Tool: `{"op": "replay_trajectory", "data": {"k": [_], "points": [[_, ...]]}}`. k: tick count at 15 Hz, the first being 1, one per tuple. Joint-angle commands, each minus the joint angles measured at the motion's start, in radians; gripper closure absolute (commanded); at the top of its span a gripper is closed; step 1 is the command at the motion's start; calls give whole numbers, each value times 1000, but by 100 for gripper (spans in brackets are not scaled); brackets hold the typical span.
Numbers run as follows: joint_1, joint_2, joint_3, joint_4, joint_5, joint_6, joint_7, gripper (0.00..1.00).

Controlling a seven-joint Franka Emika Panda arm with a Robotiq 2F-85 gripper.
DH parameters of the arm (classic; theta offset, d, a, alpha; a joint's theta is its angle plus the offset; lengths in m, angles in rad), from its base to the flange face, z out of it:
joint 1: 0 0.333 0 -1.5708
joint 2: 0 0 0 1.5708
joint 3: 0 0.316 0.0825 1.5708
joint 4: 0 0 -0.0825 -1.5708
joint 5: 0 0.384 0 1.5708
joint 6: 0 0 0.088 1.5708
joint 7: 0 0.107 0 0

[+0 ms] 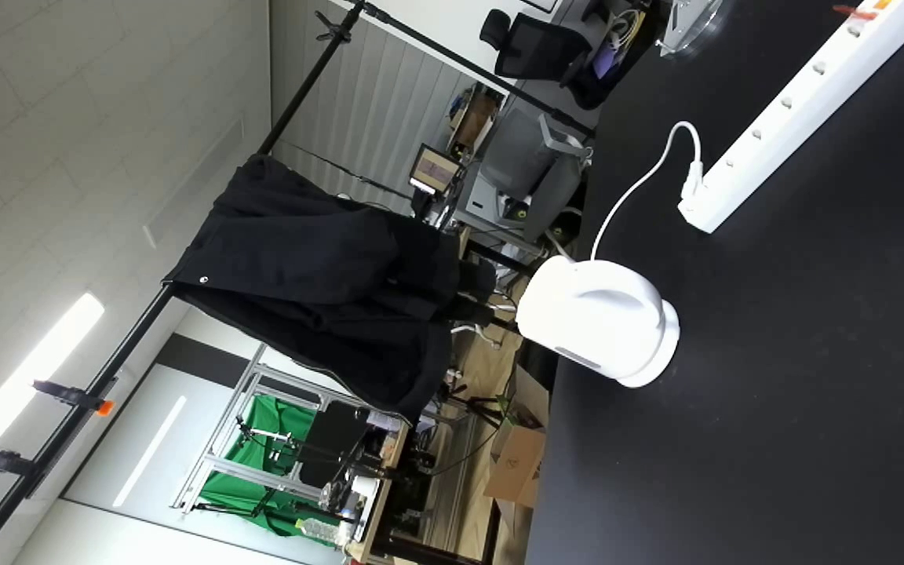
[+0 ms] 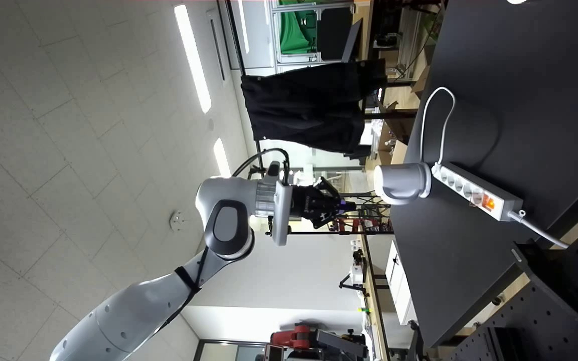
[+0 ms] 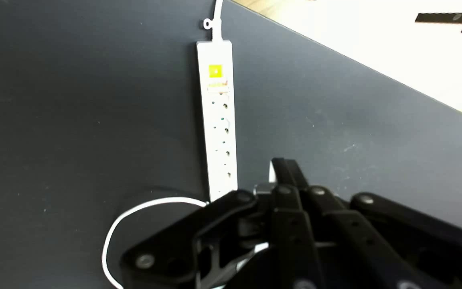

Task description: Turn off the extension cord

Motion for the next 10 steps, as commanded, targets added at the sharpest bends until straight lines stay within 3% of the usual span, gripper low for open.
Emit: {"op": "replay_trajectory", "data": {"k": [1,6,10], "points": [[-20,122,-10,6,57,57,-80,100],[-53,326,24,28,244,98,-273,100],[-119,481,111,55,355,158,-363,100]]}}
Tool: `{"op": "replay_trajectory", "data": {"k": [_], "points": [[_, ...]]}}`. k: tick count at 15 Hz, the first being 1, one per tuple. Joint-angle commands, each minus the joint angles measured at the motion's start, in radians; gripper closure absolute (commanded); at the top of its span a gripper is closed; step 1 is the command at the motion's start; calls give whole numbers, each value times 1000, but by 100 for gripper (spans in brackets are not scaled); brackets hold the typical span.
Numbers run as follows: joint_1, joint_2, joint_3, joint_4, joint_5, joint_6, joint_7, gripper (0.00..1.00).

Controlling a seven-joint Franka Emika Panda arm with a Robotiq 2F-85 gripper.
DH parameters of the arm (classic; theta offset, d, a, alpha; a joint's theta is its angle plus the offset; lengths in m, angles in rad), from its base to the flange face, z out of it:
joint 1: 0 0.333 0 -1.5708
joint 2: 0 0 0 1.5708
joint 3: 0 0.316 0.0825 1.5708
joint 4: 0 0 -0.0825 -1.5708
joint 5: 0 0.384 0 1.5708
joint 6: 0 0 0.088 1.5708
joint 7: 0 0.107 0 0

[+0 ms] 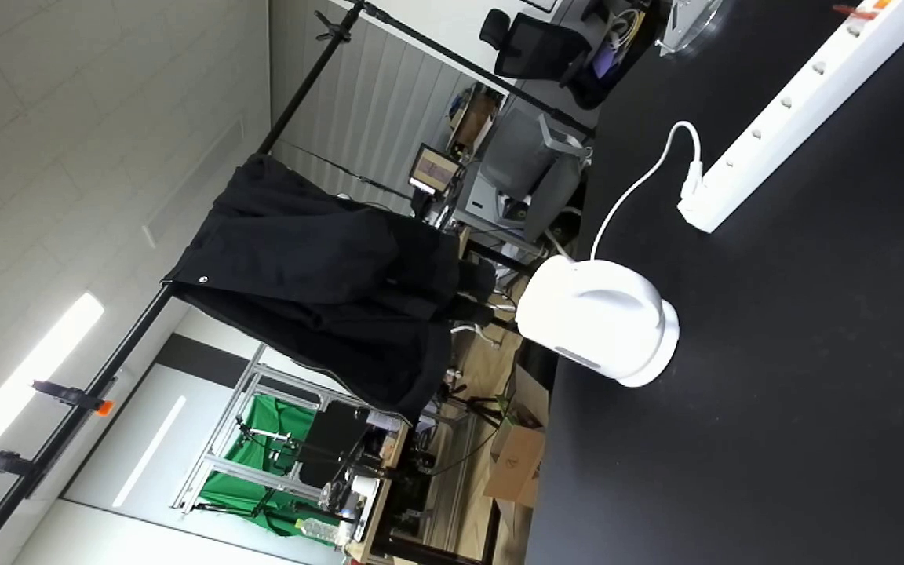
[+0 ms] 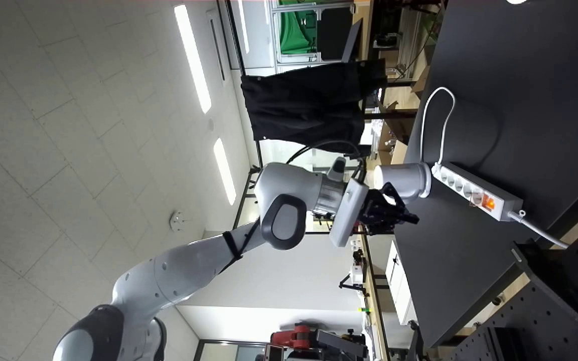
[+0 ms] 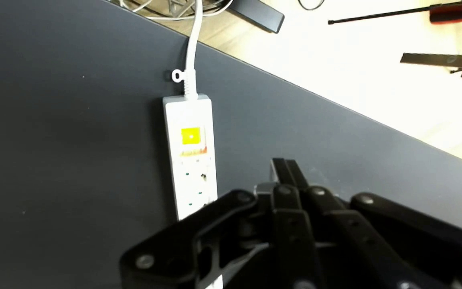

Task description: Turn off the extension cord

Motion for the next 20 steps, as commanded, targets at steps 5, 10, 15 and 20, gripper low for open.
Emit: {"op": "replay_trajectory", "data": {"k": [5,10,15,20], "points": [[-121,170,134,43,21,80,1,99],[-128,191,137,61,19,81,4,99],[-172,228,204,64,93,126,-51,100],[-245,304,308,75,187,267,-131,100]]}}
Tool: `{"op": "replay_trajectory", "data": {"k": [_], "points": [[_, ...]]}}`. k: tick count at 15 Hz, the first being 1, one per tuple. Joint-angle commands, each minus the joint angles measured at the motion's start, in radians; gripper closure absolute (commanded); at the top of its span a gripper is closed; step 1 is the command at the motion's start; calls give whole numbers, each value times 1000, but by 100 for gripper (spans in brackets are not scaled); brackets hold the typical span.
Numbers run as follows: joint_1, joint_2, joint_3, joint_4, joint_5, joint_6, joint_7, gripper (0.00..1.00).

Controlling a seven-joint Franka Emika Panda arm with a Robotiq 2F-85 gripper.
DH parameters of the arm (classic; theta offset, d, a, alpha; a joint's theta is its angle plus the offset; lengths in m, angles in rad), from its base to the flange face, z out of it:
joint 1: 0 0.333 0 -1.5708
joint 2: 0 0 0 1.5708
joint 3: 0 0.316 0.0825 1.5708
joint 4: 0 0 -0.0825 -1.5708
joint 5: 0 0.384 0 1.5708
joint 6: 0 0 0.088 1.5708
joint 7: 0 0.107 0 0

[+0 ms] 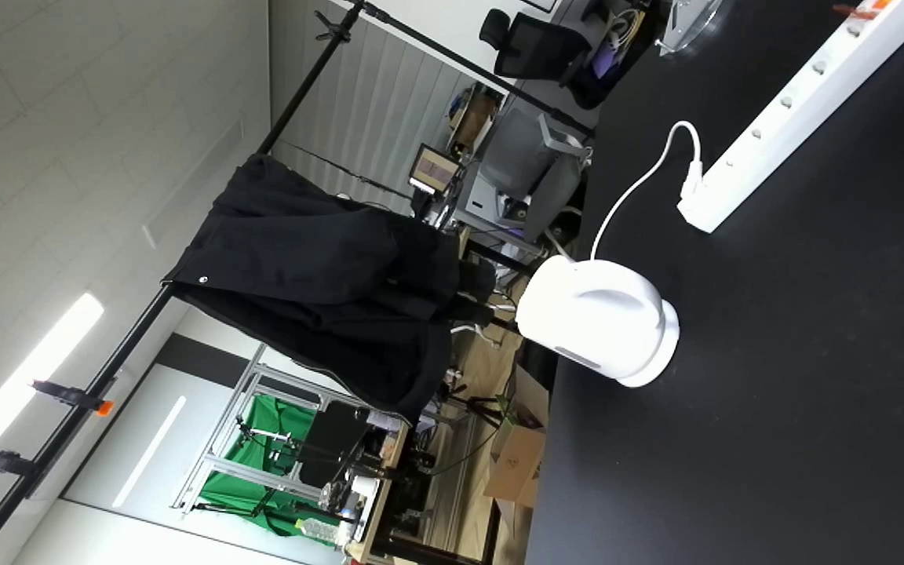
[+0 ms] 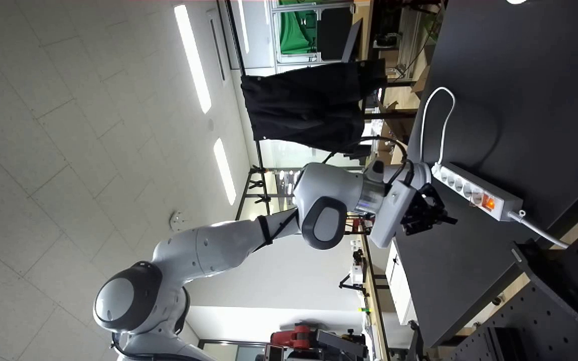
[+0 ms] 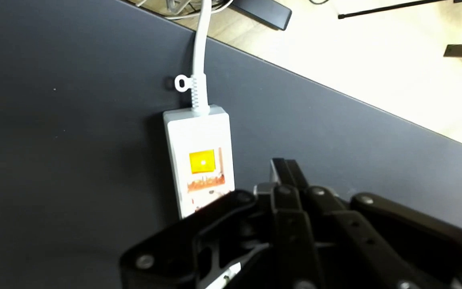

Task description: Turn off the extension cord

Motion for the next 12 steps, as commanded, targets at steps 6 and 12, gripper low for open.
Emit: {"op": "replay_trajectory", "data": {"k": [6,12], "points": [[-52,161,75,66,20,143,-70,100],[-146,215,142,126,-35,168,-71,100]]}}
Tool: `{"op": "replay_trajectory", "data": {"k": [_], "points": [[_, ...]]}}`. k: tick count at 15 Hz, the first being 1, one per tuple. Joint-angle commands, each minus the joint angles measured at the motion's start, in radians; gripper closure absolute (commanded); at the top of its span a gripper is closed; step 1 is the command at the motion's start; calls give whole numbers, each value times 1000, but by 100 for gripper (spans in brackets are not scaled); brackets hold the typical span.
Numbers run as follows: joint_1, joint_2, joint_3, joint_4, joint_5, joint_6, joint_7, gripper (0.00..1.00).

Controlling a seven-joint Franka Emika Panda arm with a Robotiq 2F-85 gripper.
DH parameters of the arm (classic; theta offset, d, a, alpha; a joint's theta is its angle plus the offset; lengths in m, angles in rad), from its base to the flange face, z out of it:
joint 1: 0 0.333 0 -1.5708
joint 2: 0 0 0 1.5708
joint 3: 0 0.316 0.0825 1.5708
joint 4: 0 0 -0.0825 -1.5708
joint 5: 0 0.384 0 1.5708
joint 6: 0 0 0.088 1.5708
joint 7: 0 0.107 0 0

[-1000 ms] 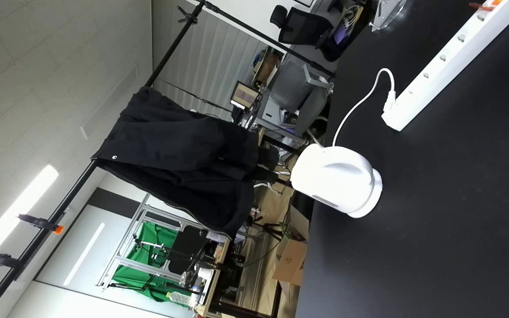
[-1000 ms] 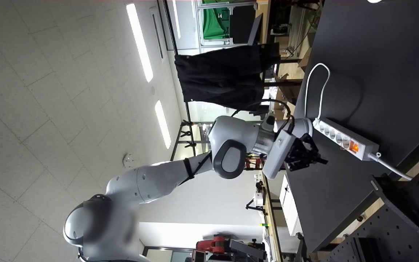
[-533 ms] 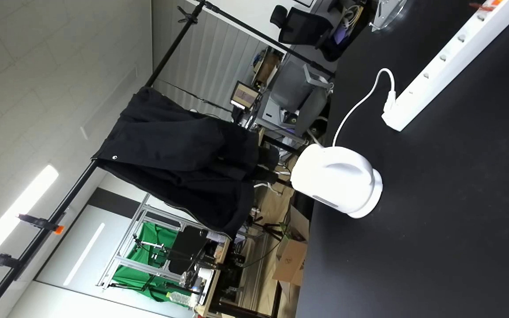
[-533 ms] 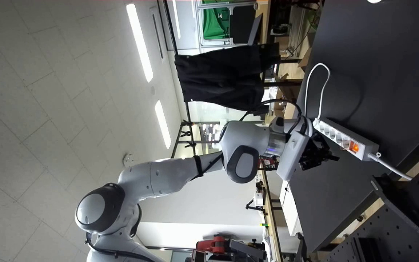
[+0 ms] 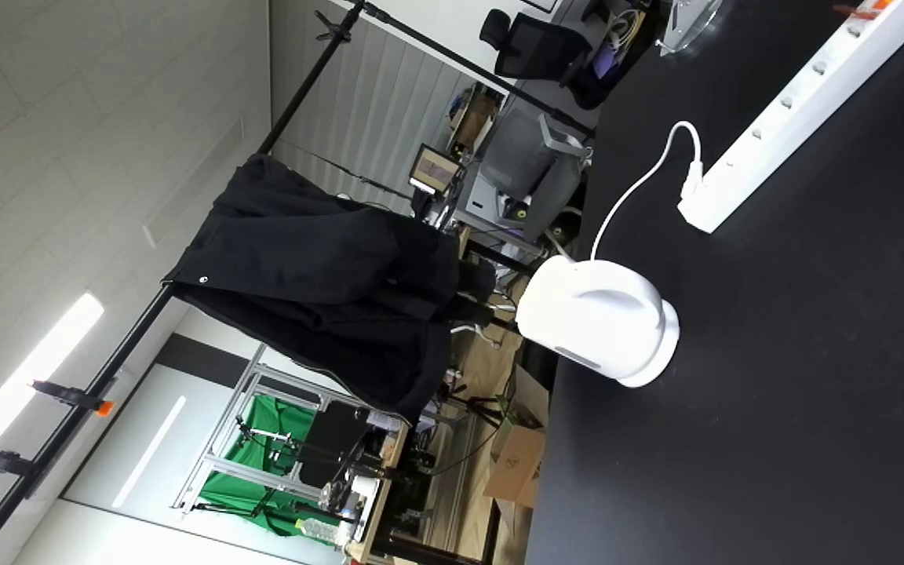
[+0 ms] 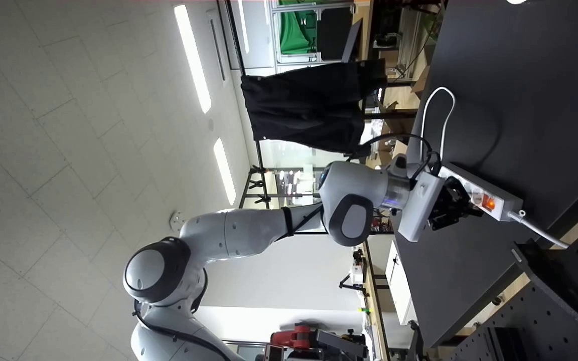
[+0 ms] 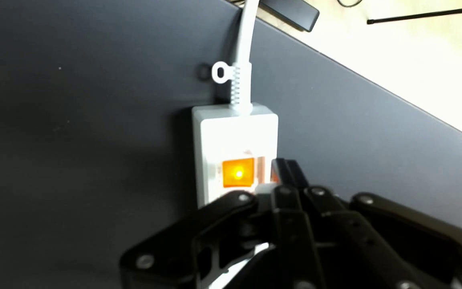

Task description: Turn off the extension cord

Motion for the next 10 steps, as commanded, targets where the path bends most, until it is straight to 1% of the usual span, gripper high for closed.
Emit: {"op": "replay_trajectory", "data": {"k": [1,6,10], "points": [[-94,25,65,43,-41,23,-2,100],[-169,58,107,71,-90,29,8,100],[-227,85,145,87,-90,27,13,100]]}}
